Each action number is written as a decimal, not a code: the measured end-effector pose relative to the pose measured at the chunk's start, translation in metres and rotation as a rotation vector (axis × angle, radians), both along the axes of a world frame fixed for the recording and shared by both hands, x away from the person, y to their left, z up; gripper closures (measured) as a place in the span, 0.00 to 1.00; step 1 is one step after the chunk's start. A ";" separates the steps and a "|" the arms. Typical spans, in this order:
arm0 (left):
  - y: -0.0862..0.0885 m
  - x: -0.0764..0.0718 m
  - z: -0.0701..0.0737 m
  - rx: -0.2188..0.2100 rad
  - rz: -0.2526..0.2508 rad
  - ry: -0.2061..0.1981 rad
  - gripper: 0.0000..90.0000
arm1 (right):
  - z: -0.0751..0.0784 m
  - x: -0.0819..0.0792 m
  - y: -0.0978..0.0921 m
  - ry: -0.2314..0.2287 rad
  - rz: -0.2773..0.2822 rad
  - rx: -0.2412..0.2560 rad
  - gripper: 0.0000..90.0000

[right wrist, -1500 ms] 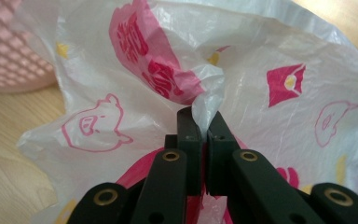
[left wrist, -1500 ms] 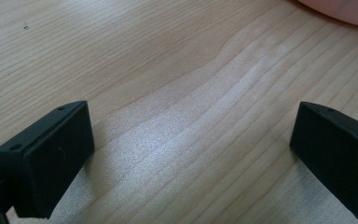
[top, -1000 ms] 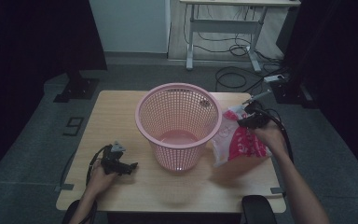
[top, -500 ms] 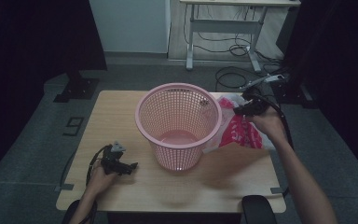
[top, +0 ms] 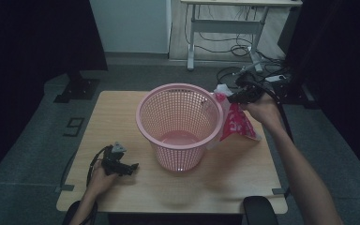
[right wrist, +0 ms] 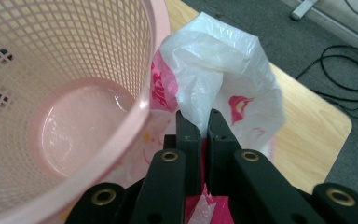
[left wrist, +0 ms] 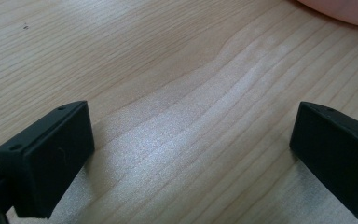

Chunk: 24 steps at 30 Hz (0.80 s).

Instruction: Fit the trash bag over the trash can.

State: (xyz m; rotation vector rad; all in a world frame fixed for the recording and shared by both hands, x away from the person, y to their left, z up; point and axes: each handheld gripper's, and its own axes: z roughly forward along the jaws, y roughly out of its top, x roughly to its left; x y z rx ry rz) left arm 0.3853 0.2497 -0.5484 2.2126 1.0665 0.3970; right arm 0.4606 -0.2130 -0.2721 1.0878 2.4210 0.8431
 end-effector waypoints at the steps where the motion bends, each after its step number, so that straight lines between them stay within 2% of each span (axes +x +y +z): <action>1: 0.000 0.000 0.000 0.000 0.000 0.000 0.00 | 0.003 0.000 0.002 -0.003 -0.001 -0.002 0.96; 8: 0.000 0.000 0.000 0.001 -0.001 0.001 0.00 | 0.024 0.002 0.020 -0.026 0.014 -0.015 0.96; 17: 0.000 0.000 0.000 0.002 -0.001 0.000 0.00 | 0.042 0.000 0.043 -0.052 0.034 -0.040 0.96; 20: 0.000 0.000 0.000 0.001 -0.001 0.001 0.00 | 0.046 0.000 0.048 -0.059 0.036 -0.039 0.96; 24: 0.000 0.000 0.000 0.002 -0.001 0.001 0.00 | 0.051 0.001 0.048 -0.080 0.026 -0.063 0.96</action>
